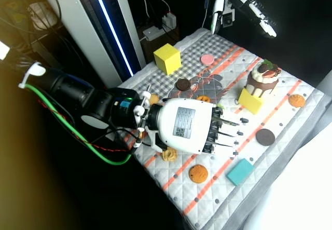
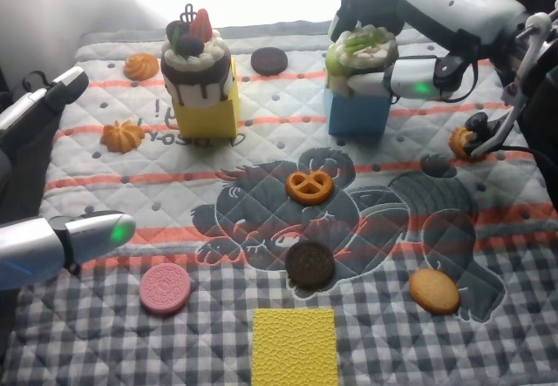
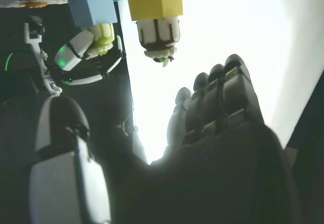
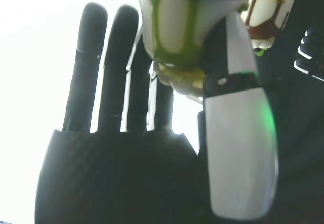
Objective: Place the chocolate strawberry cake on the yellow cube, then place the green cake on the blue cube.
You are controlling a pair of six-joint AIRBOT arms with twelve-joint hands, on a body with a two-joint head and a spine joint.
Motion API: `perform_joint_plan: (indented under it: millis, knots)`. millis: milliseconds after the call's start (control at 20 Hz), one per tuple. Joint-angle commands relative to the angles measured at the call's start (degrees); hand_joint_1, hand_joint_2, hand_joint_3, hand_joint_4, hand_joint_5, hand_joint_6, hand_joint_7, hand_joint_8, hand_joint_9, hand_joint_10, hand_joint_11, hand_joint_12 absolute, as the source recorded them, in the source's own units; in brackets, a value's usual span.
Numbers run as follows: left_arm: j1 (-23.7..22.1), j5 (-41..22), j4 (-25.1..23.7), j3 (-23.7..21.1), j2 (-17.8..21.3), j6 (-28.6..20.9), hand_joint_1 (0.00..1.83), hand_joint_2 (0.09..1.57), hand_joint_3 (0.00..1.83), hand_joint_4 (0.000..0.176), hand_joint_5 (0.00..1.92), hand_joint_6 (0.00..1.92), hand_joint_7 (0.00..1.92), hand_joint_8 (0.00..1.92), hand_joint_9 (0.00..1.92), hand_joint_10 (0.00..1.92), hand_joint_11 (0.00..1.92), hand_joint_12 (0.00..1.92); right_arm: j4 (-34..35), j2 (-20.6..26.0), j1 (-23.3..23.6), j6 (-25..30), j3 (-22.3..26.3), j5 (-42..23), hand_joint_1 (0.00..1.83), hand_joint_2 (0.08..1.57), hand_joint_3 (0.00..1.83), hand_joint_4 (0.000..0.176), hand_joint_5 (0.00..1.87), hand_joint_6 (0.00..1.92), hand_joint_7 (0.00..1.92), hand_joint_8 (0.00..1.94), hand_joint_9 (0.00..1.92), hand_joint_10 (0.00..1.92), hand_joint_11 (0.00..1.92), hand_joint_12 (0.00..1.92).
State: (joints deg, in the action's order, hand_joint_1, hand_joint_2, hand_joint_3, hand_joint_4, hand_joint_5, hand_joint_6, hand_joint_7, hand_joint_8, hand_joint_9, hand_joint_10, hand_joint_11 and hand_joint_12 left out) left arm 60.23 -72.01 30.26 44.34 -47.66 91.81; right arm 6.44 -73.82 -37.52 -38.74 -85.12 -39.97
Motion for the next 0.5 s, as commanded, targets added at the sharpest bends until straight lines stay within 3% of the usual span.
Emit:
perform_joint_plan:
  millis: [0, 50, 150, 200, 300, 350, 400, 450]
  knots:
    - [-0.37, -7.23, -1.37, -0.05, 0.13, -0.39, 0.75, 0.93, 0.00, 0.096, 0.06, 0.00, 0.09, 0.01, 0.00, 0.00, 0.00, 0.00, 0.44, 0.16, -0.02, -0.27, -0.09, -4.98, 1.23, 1.13, 0.00, 0.000, 0.68, 0.22, 0.62, 0.34, 0.57, 0.60, 0.40, 1.22]
    - [-0.36, -7.36, -1.38, -0.05, 0.13, -0.39, 0.74, 0.93, 0.00, 0.083, 0.06, 0.00, 0.10, 0.01, 0.01, 0.00, 0.00, 0.00, 0.70, 0.42, -0.33, -0.27, 0.04, -4.98, 1.25, 1.13, 0.00, 0.052, 0.67, 0.08, 0.62, 0.15, 0.58, 0.52, 0.36, 1.22]
    - [-0.34, -7.51, -1.40, -0.05, 0.15, -0.39, 0.74, 0.94, 0.01, 0.058, 0.05, 0.00, 0.08, 0.00, 0.00, 0.00, 0.00, 0.00, 0.98, 0.64, -0.68, -0.27, 0.11, -4.98, 1.27, 1.12, 0.00, 0.037, 0.65, 0.01, 0.63, 0.03, 0.62, 0.39, 0.37, 1.18]
    - [-0.34, -7.51, -1.40, -0.05, 0.15, -0.39, 0.74, 0.94, 0.00, 0.065, 0.05, 0.00, 0.09, 0.00, 0.01, 0.00, 0.00, 0.00, 1.14, 0.72, -0.81, -0.27, 0.15, -4.98, 1.23, 1.13, 0.00, 0.050, 0.60, 0.00, 0.62, 0.01, 0.62, 0.36, 0.35, 1.19]
    - [-0.34, -7.51, -1.41, -0.06, 0.15, -0.39, 0.75, 0.94, 0.01, 0.078, 0.06, 0.00, 0.09, 0.00, 0.00, 0.00, 0.00, 0.00, 1.25, 0.78, -0.98, -0.27, 0.35, -4.98, 1.22, 1.13, 0.00, 0.035, 0.52, 0.00, 0.63, 0.01, 0.63, 0.36, 0.33, 1.19]
    - [-0.32, -7.52, -1.41, -0.10, 0.16, -0.39, 0.73, 0.94, 0.00, 0.069, 0.06, 0.00, 0.09, 0.00, 0.00, 0.00, 0.00, 0.00, 1.26, 0.80, -1.08, -0.27, 0.55, -4.99, 1.20, 1.13, 0.00, 0.037, 0.48, 0.00, 0.63, 0.01, 0.64, 0.36, 0.32, 1.19]
    - [-0.24, -7.60, -1.41, -0.19, 0.19, -0.39, 0.72, 0.93, 0.00, 0.073, 0.06, 0.01, 0.09, 0.00, 0.00, 0.00, 0.00, 0.00, 1.26, 0.98, -1.23, -0.27, 0.83, -5.00, 1.20, 1.13, 0.00, 0.029, 0.47, 0.00, 0.62, 0.00, 0.64, 0.36, 0.33, 1.20]
    - [-0.18, -7.66, -1.41, -0.23, 0.20, -0.39, 0.73, 0.93, 0.00, 0.058, 0.07, 0.01, 0.10, 0.01, 0.01, 0.00, 0.00, 0.00, 1.26, 1.02, -1.28, -0.27, 0.91, -5.01, 1.21, 1.12, 0.00, 0.027, 0.46, 0.00, 0.59, 0.00, 0.65, 0.34, 0.34, 1.16]
